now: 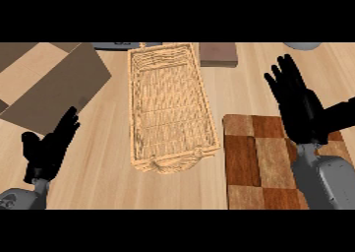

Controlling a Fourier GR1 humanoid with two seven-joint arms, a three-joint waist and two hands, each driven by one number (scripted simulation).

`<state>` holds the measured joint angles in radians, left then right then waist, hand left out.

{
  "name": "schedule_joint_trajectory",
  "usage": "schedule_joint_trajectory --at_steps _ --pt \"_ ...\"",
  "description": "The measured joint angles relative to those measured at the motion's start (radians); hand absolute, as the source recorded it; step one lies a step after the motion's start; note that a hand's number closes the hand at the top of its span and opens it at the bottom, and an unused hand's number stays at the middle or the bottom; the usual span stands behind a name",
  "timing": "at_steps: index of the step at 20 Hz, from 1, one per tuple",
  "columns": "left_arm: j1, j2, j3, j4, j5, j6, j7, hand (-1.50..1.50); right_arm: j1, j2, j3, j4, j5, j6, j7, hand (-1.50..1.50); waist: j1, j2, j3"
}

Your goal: Pick the cupcake from the cutting board and place it in the basket

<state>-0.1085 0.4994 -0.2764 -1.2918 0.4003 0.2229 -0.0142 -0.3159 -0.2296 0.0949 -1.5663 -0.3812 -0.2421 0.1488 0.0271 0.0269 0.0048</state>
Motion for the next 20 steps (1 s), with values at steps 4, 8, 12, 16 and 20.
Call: schedule_joint_trajectory --at_steps 4,8,12,16,20 --pt "-0.025 0.011 0.007 0.004 -0.033 0.021 0.009 0.0 0.053 -0.047 -0.119 0.081 -0.126 0.215 -0.167 1.5 -0.02 -0.011 0.001" --pt "-0.052 0.029 0.005 -0.005 -0.06 0.039 0.023 0.0 0.07 -0.092 -0.213 0.076 -0.198 0.421 -0.379 1.5 -0.048 -0.018 0.009" --pt "-0.084 0.029 -0.011 -0.017 -0.078 0.05 0.069 0.0 0.133 -0.055 -0.249 0.059 -0.14 0.541 -0.671 -1.5 -0.051 -0.022 0.005" --pt "-0.118 0.016 -0.021 -0.012 -0.103 0.064 0.104 0.0 0.213 -0.044 -0.29 0.071 0.0 0.47 -0.83 -1.5 -0.048 -0.024 -0.001" --pt "-0.127 0.018 -0.022 -0.016 -0.111 0.067 0.124 0.0 0.276 -0.17 -0.35 0.082 0.151 0.367 -0.793 -1.5 -0.054 -0.026 -0.005"
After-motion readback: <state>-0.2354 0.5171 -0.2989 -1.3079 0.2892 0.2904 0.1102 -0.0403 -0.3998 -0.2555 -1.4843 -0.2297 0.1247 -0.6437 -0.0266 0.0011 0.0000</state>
